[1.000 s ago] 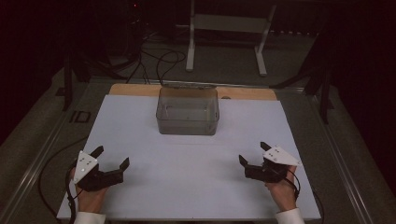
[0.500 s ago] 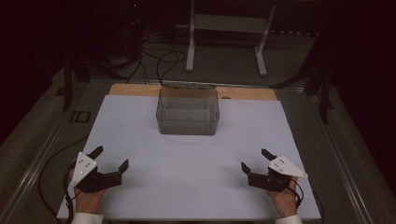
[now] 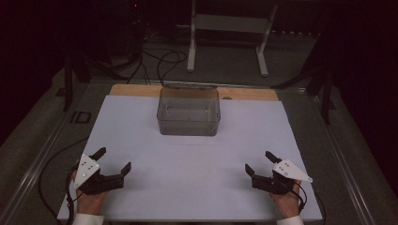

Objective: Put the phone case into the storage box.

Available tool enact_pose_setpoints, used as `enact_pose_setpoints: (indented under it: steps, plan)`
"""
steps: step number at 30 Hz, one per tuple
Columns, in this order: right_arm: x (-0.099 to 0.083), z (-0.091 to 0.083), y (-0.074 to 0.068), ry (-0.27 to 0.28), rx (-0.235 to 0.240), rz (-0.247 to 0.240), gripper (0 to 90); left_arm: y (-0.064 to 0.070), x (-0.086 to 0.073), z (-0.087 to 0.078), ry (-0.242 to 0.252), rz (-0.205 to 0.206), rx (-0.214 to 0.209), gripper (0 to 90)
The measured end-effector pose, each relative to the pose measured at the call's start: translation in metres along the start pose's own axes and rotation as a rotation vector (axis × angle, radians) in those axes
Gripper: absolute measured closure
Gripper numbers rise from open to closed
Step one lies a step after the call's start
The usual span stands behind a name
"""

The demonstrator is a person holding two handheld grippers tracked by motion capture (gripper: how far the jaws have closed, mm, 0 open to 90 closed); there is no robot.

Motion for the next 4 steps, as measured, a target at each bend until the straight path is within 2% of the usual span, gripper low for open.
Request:
enact_pose_setpoints:
  steps: [4]
  plan:
    - [0.0006, -0.0001, -0.0009, 0.003, 0.007, 0.0, 10.1, 0.0037, -0.0014, 0.0017, -0.017, 0.018, 0.002, 0.0]
Point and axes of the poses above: each handheld gripper's, and its own axes: z roughly forward along the jaws, x roughly out of its top, y roughly to its right, the point moved 7 cm from there along z, roughly forward along the jaws, and after that the axes turned 15 degrees about x, right-handed, at the moved point
